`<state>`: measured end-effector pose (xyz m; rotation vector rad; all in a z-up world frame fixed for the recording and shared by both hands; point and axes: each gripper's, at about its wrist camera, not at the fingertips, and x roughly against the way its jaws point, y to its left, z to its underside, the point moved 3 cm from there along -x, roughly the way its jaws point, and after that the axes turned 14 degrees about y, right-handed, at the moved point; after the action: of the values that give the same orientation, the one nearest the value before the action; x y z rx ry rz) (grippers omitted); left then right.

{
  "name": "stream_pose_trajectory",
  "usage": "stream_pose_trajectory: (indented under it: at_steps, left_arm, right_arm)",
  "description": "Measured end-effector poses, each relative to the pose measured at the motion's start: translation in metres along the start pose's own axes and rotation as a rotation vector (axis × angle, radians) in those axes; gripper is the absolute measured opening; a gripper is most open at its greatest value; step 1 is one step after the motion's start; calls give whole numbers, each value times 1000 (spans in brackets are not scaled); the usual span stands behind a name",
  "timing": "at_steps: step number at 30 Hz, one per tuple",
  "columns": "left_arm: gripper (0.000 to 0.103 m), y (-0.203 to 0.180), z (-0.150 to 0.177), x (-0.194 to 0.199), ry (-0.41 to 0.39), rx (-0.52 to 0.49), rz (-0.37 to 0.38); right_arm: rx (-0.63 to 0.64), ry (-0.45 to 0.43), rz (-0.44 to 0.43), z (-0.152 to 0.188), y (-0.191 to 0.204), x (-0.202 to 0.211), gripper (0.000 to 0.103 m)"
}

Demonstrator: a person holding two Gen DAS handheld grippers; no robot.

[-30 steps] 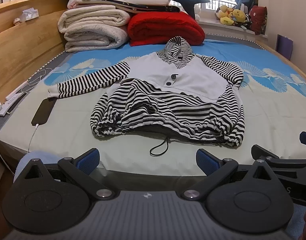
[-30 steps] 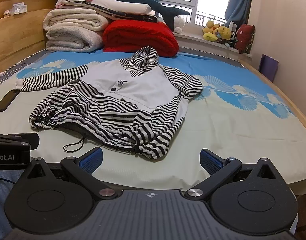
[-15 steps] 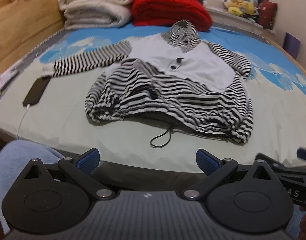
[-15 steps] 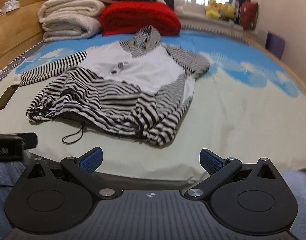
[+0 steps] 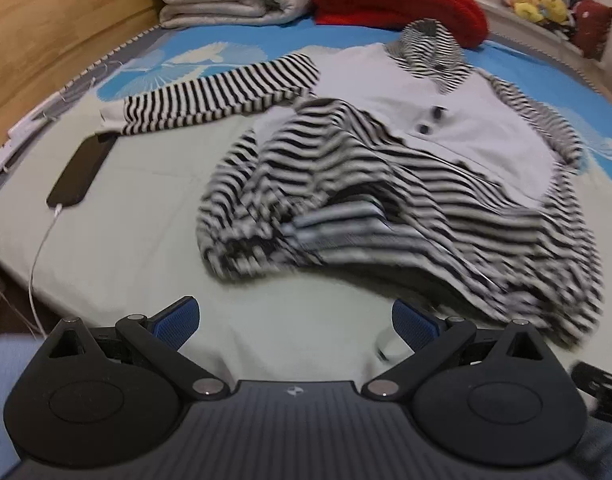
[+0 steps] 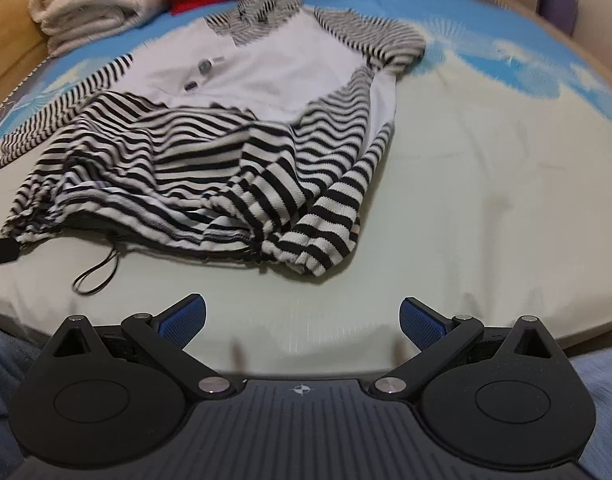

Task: Fold small clothes
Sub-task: 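Grasp the striped hem with the left tool while the right tool grasps the hem too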

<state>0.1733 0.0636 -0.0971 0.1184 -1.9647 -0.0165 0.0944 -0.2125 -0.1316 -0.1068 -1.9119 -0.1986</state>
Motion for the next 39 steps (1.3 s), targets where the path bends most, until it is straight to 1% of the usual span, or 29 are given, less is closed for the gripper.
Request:
stream_pose_trajectory:
  at_steps: [3, 6, 8, 10, 11, 12, 13, 14, 15, 16, 17, 18, 19, 20, 21, 22, 24, 26, 27, 28, 29, 30, 31, 32, 34, 35, 36, 38, 39]
  left_arm:
    - [103, 15, -29, -27, 10, 30, -19]
    - [103, 34, -56, -50, 7, 90, -26]
    - [103, 47, -70, -67, 27, 140, -45]
    - [103, 60, -80, -81, 47, 178, -62]
    - [103, 67, -84, -88, 59, 209, -62]
    - [103, 74, -87, -95, 86, 257, -43]
    - [103, 78, -90, -99, 104, 299, -7]
    - [103, 81, -92, -104, 115, 335, 42]
    - [103, 81, -93, -110, 138, 355, 81]
    - [102, 78, -94, -117, 176, 359, 111]
    - [102, 73, -96, -119, 190, 331, 115]
    - [91, 66, -98, -118, 170, 279, 95]
    - [73, 60, -98, -114, 149, 221, 77]
    - [67, 56, -96, -110, 140, 182, 69]
    - [53, 53, -92, -105, 135, 156, 83]
    - [48, 51, -86, -99, 140, 126, 115]
    - [48, 41, -68, -88, 166, 76, 169]
    - [49, 23, -43, -73, 163, -31, 176]
    - [54, 16, -33, -67, 155, -77, 166]
    - [69, 11, -23, -62, 141, -94, 140]
    - [77, 11, -18, -59, 119, -88, 108]
    - [87, 11, -15, -56, 85, -87, 68]
    - [88, 12, -14, -52, 48, -104, 39]
    - [88, 13, -14, -46, 25, -122, 28]
    - [88, 15, -15, -27, -25, -152, 26]
    - [88, 14, -20, -20, -59, -182, 25]
    - [88, 9, -21, -9, -98, -219, 17]
    - [88, -1, -21, 10, -182, -287, 5]
    - [89, -13, -22, 15, -214, -322, 27]
  right_arm:
    - [-50, 24, -35, -20, -15, -20, 102]
    - [-145, -4, -65, -42, -37, -29, 102]
    - [-210, -17, -84, -55, -51, -36, 102]
    - [-242, -16, -114, -66, -58, -46, 102]
    - [-250, -8, -132, -69, -58, -51, 101]
    - [-251, 1, -163, -70, -57, -55, 100]
    - [-250, 14, -206, -71, -54, -60, 99]
    - [-241, -2, -223, -70, -49, -61, 89]
    - [-202, -44, -240, -68, -43, -58, 69]
    - [-153, -39, -258, -66, -36, -57, 10]
    - [-133, -17, -259, -66, -33, -58, 13]
    - [-132, -19, -250, -64, -33, -56, 13]
    - [-118, -22, -230, -62, -36, -51, 12]
    - [-115, -25, -217, -60, -40, -46, 12]
    - [-126, -30, -211, -57, -52, -39, 10]
    - [-128, -38, -212, -54, -62, -31, 9]
    - [-130, -51, -213, -51, -85, -20, 8]
    - [-143, -52, -190, -47, -108, -11, 8]
    - [-157, -46, -176, -44, -119, -10, 8]
    - [-166, -30, -175, -42, -127, -11, 8]
    - [-175, 5, -176, -40, -133, -16, 11]
    - [-200, 36, -165, -40, -137, -23, 18]
    - [-235, 47, -155, -39, -140, -25, 38]
    - [-265, 38, -148, -38, -142, -22, 52]
    - [-259, -36, -114, -39, -137, -4, 58]
    - [-223, -85, -92, -39, -130, 8, 58]
    - [-176, -122, -71, -38, -121, 18, 58]
    - [-65, -174, -73, -41, -103, 32, 58]
    - [2, -190, -81, -42, -89, 36, 58]
